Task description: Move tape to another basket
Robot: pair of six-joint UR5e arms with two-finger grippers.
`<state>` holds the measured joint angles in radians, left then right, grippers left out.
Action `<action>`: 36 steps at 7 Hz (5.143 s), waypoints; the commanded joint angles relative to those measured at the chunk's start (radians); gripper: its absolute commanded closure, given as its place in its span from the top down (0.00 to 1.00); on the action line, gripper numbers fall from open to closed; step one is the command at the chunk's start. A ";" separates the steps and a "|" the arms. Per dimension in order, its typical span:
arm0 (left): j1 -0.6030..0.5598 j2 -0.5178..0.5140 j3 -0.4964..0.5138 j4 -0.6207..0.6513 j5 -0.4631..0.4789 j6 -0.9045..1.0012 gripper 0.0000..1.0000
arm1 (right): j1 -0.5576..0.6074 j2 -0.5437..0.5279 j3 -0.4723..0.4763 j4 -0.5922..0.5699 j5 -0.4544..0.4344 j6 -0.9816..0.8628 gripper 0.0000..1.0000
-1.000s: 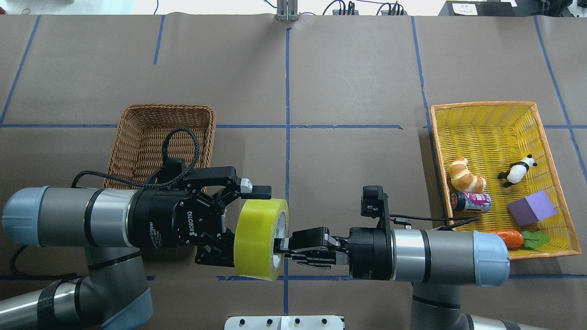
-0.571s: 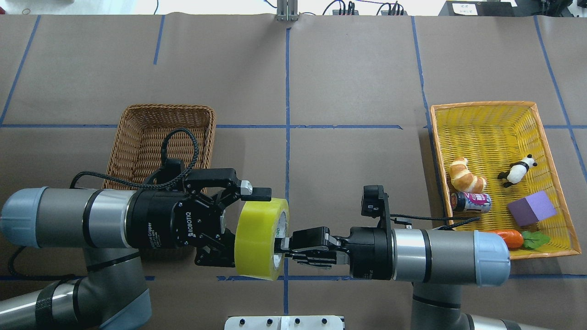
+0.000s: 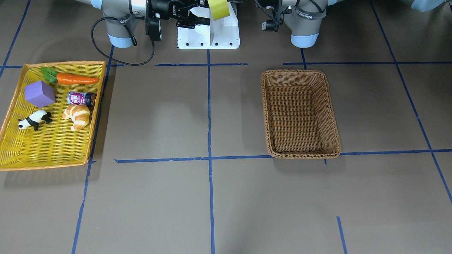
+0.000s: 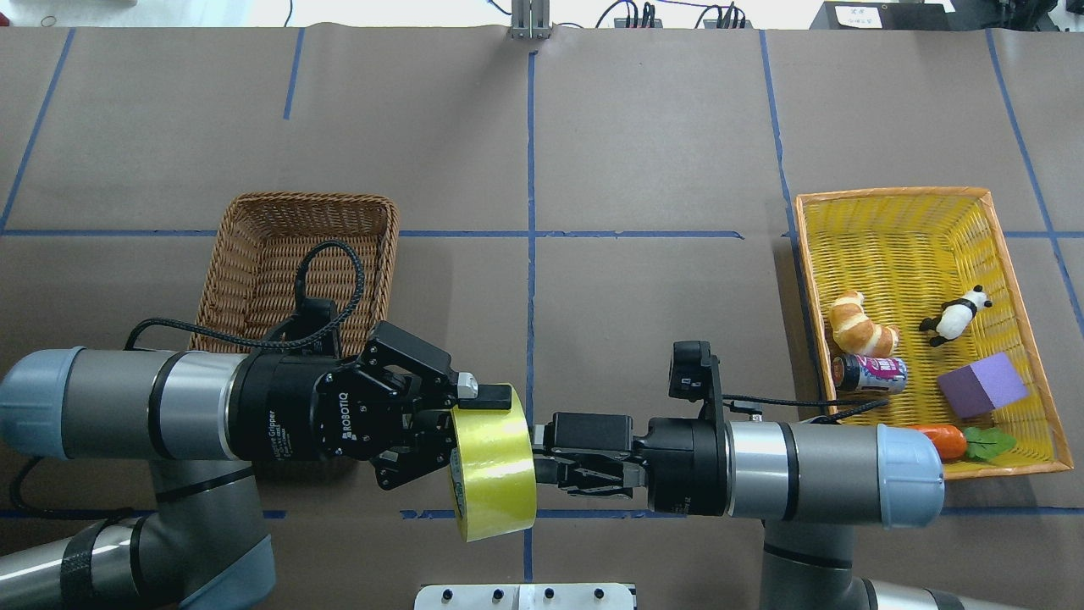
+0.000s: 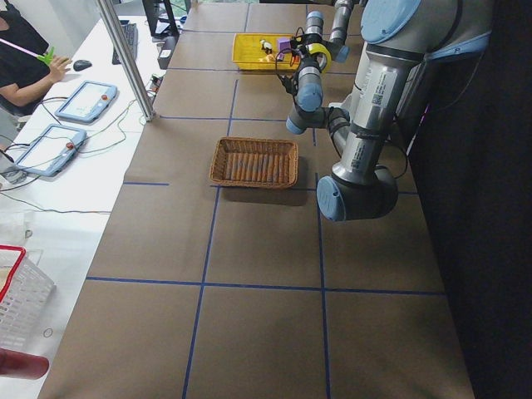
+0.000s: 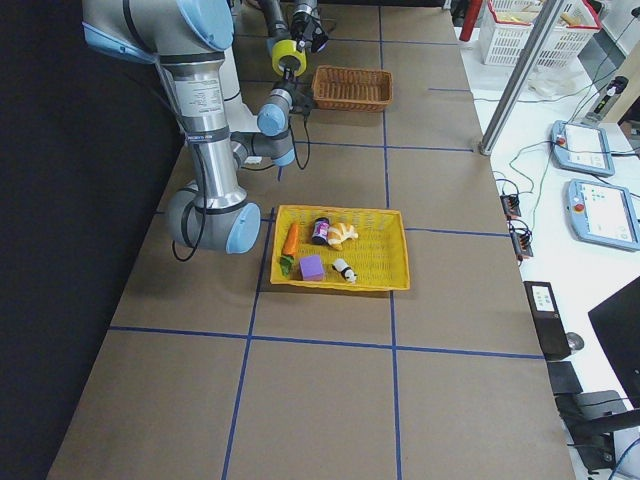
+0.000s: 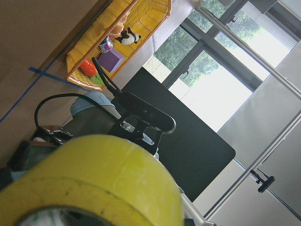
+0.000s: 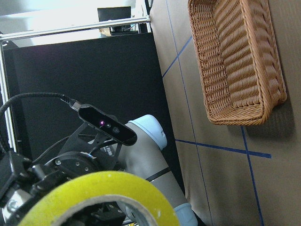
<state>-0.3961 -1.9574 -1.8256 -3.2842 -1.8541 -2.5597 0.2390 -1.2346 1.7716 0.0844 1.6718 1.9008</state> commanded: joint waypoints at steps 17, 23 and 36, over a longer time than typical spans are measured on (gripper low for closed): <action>-0.402 0.136 0.106 1.123 -0.418 1.203 0.00 | 0.725 0.015 0.163 -1.564 0.495 -1.124 1.00; -0.380 0.170 0.060 1.126 -0.379 1.227 1.00 | 0.917 -0.064 0.157 -1.723 0.575 -1.488 1.00; -1.231 0.298 0.439 1.644 -0.499 2.765 1.00 | 1.290 -0.348 -0.130 -1.709 0.718 -1.928 1.00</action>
<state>-1.6217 -1.6711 -1.4078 -1.6400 -2.3552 0.1714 1.5287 -1.5584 1.6698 -1.6696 2.3880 -0.0297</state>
